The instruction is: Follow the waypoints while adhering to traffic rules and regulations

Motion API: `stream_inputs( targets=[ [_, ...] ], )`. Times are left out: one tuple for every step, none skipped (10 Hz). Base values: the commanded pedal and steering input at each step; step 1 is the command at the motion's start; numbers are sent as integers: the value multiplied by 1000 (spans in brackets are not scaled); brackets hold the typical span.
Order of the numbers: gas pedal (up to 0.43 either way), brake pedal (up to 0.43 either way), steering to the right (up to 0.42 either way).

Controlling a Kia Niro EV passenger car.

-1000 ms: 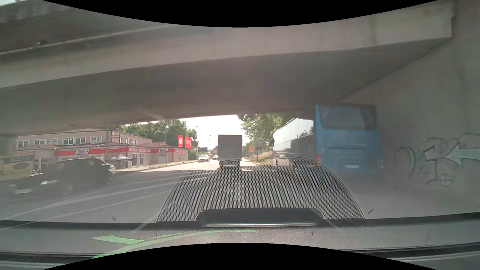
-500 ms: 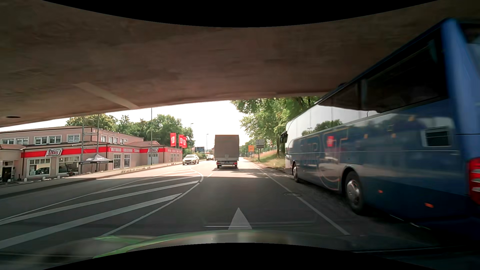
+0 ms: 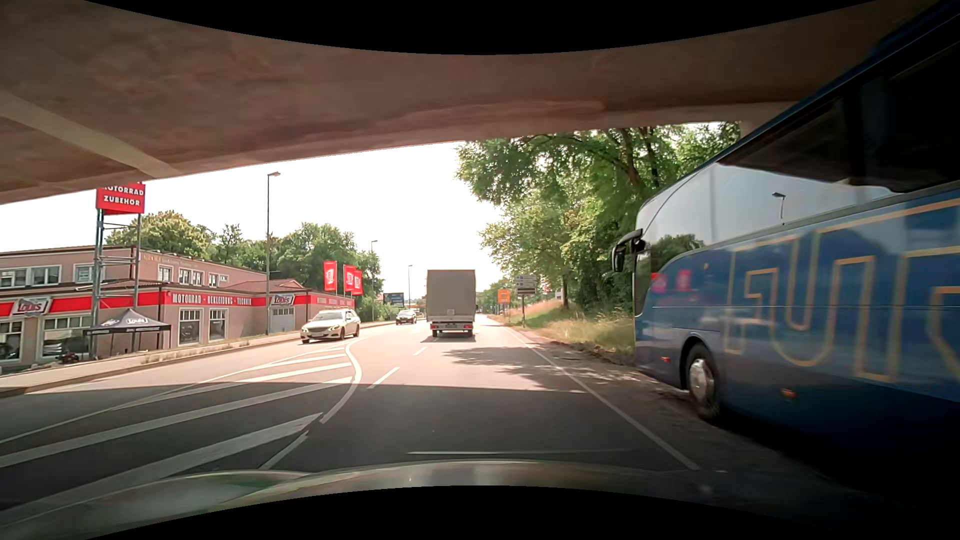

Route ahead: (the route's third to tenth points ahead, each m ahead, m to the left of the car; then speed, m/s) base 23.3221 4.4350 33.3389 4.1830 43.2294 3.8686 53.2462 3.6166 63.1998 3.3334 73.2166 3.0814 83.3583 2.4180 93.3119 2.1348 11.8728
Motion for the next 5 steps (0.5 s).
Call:
stream_inputs(
  targets=[
    [138,0,-2],
    [138,0,-3],
    [138,0,-2],
    [138,0,-3],
    [138,0,-2]
  ],
)
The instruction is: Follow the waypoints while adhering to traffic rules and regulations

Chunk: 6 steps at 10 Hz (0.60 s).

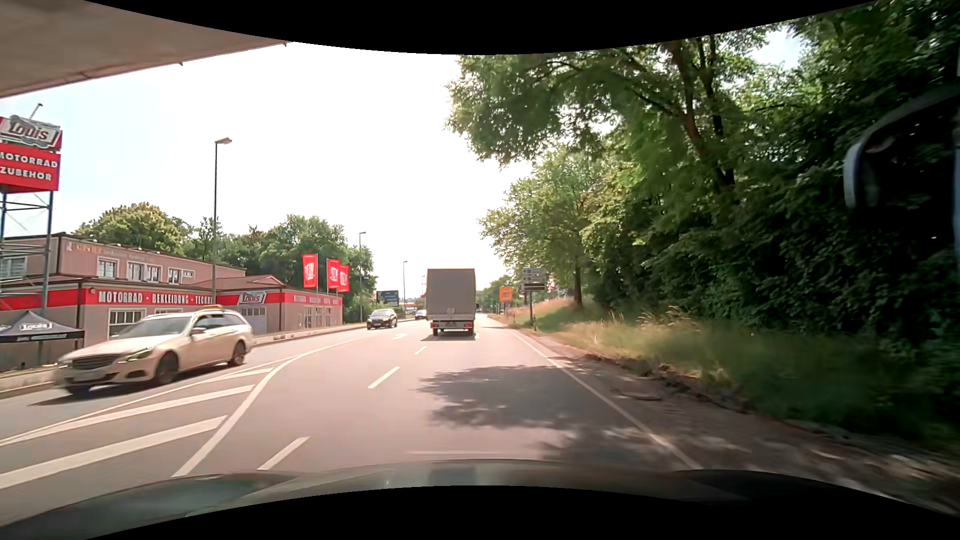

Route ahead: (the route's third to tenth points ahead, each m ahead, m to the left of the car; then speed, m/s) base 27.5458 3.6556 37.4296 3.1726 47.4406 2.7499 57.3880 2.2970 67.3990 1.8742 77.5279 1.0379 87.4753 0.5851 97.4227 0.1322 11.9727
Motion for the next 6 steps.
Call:
stream_inputs(
  targets=[
    [138,0,-3],
    [138,0,-2],
    [138,0,-2],
    [138,0,-2],
    [138,0,-2],
    [138,0,-2]
  ],
)
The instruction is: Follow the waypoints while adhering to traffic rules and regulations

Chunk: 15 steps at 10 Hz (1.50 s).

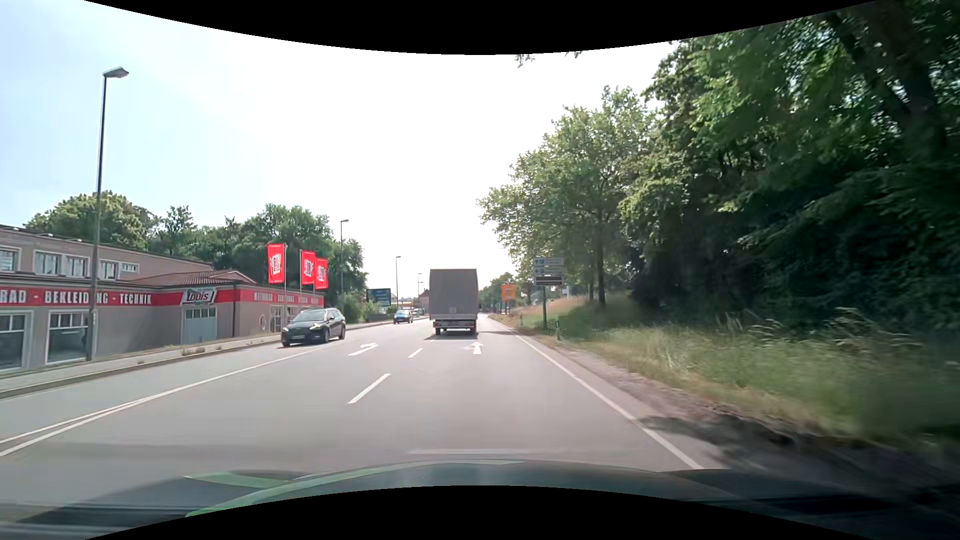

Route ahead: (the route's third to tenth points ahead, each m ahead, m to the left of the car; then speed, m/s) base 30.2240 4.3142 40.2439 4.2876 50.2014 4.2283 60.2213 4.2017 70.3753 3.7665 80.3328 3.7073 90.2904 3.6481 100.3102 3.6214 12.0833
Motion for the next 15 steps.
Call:
stream_inputs(
  targets=[
    [138,0,-2],
    [138,0,-3],
    [138,0,-3],
    [138,0,-3],
    [138,0,-3],
    [138,0,-3],
    [138,0,-3],
    [138,0,-3],
    [138,0,-3],
    [138,0,-2],
    [138,0,-1],
    [138,0,-1],
    [138,0,-1],
    [138,0,-1],
    [138,0,-1]
  ],
)
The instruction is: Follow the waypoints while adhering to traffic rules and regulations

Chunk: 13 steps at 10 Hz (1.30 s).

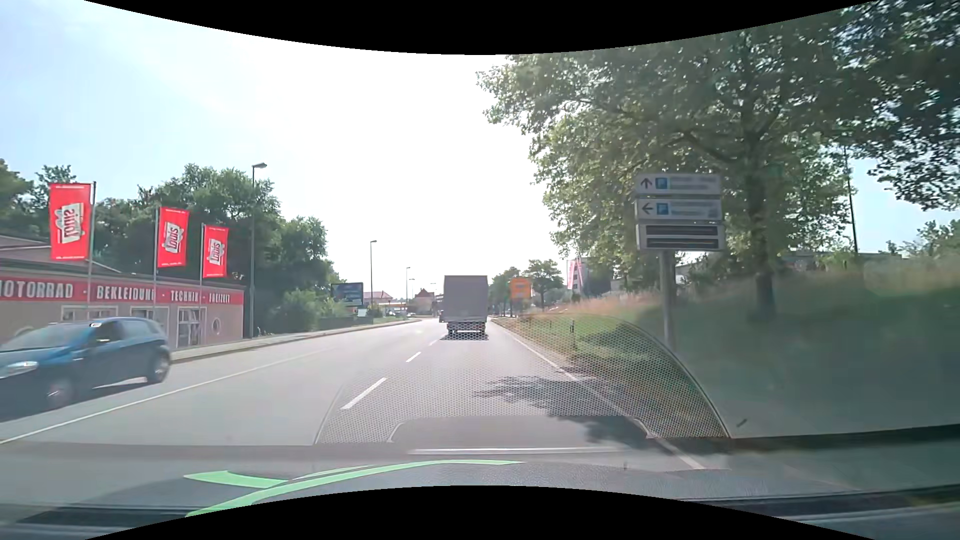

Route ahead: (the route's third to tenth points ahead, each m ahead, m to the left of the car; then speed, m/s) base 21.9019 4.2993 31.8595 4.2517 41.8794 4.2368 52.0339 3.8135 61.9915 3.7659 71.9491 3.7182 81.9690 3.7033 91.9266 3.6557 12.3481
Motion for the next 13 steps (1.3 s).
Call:
stream_inputs(
  targets=[
    [138,0,-1],
    [138,0,-1],
    [138,0,-1],
    [138,0,-1],
    [138,0,-1],
    [138,0,-1],
    [138,0,-1],
    [138,0,-2],
    [138,0,-1],
    [138,0,-2],
    [138,0,-2],
    [138,0,-2],
    [138,0,-1]
  ],
)
